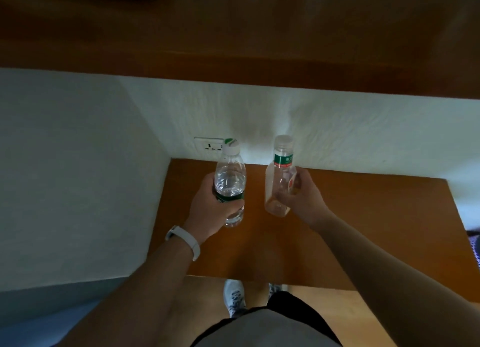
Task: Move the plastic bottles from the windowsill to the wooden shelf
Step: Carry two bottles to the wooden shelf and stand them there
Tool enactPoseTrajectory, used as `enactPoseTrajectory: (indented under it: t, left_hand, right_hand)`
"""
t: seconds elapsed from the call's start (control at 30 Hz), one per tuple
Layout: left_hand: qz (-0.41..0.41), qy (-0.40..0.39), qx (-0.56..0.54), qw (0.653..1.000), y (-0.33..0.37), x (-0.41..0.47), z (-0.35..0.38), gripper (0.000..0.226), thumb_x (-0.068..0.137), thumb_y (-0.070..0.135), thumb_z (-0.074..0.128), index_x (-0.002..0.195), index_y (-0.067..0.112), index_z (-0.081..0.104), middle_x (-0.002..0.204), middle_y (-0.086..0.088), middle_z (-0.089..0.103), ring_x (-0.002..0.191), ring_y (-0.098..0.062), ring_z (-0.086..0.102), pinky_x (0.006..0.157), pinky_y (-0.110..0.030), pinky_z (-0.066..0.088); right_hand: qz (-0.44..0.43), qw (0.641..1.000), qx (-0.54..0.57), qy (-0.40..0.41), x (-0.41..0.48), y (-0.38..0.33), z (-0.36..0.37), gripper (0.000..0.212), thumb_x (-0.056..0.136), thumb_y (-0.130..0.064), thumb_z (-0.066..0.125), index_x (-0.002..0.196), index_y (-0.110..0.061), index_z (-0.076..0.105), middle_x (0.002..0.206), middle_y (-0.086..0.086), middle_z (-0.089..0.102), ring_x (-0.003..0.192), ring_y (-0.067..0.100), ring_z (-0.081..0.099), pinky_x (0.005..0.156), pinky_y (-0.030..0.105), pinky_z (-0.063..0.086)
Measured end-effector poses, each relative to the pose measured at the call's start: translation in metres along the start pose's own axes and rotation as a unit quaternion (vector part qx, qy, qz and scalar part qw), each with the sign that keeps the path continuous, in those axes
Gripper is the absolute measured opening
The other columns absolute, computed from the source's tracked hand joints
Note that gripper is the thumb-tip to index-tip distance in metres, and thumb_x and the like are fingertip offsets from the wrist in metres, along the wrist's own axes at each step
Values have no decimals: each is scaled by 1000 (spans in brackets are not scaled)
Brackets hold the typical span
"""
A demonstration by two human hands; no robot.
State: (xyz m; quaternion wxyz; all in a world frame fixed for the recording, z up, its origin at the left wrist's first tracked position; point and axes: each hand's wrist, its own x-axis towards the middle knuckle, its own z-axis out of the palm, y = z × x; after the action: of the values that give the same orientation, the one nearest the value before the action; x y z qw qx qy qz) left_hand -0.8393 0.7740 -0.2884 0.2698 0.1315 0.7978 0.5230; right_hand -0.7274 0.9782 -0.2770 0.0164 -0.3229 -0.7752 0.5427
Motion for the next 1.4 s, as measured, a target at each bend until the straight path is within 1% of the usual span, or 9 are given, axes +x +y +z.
enactPoseTrajectory:
  t: [0.1,0.27,0.6,0.7,0.83,1.03,1.17,1.27,1.4]
  left_hand:
    - [5,14,30,999,-6,8,9,79,67,16,90,133,26,46,118,9,61,107,-11,61,83,-24,51]
    - [-12,31,44,998,-23,14,24,84,67,19,90,135,25,43,122,8,59,112,-18,60,92,-38,55]
    - [-24,50,38,998,-36,11,35,75,70,14,89,128,26,42,112,16,55,105,-11,58,74,-14,46]
    - [-21,57,44,997,-37,9,38,74,71,15,89,126,27,42,112,17,54,99,-4,58,73,-12,46]
    - [-24,38,39,998,-44,9,36,74,69,13,90,126,25,44,117,9,59,106,-11,61,77,-17,52]
    - [-19,12,34,999,-49,4,33,76,71,13,88,133,21,45,120,4,60,109,-15,62,83,-23,56]
    - [-4,-3,28,1000,-42,1,26,77,73,13,87,136,23,44,123,3,59,112,-16,60,82,-22,56]
    - [10,-23,22,999,-32,-2,15,80,74,17,87,139,27,41,127,5,58,116,-17,59,91,-32,56]
    - [34,-38,31,998,-14,-13,-3,84,75,36,85,143,32,36,143,7,50,133,-13,48,113,-40,39]
  right_hand:
    - [-1,1000,-24,8,12,9,0,70,81,-28,79,137,-18,39,119,-5,59,104,12,60,71,17,47]
    - [21,1000,-15,14,25,25,2,61,78,-23,80,122,-33,38,112,-11,59,102,13,62,75,25,54]
    - [-30,999,-42,6,28,12,8,45,80,-11,76,102,-31,43,95,-10,59,87,14,65,72,25,55]
    - [-71,996,-52,-2,20,-1,7,19,84,-1,70,100,-4,58,90,16,66,79,36,64,65,39,54]
    - [-92,994,-57,-32,11,-14,4,28,85,9,65,99,26,49,93,43,60,84,55,60,70,57,50]
    - [-73,996,-21,-46,0,-11,-5,27,81,14,66,102,23,51,93,28,60,93,27,54,73,29,47]
    - [-18,999,-28,-40,10,14,-7,55,81,-15,78,127,-13,47,106,-10,60,94,-2,60,67,10,42]
    - [20,998,-54,-20,18,32,-11,86,74,-36,84,143,-24,35,135,-10,50,122,6,45,91,23,37]
    - [9,997,-72,8,3,20,-22,88,73,-45,82,145,-27,34,144,-7,46,133,11,42,99,32,39]
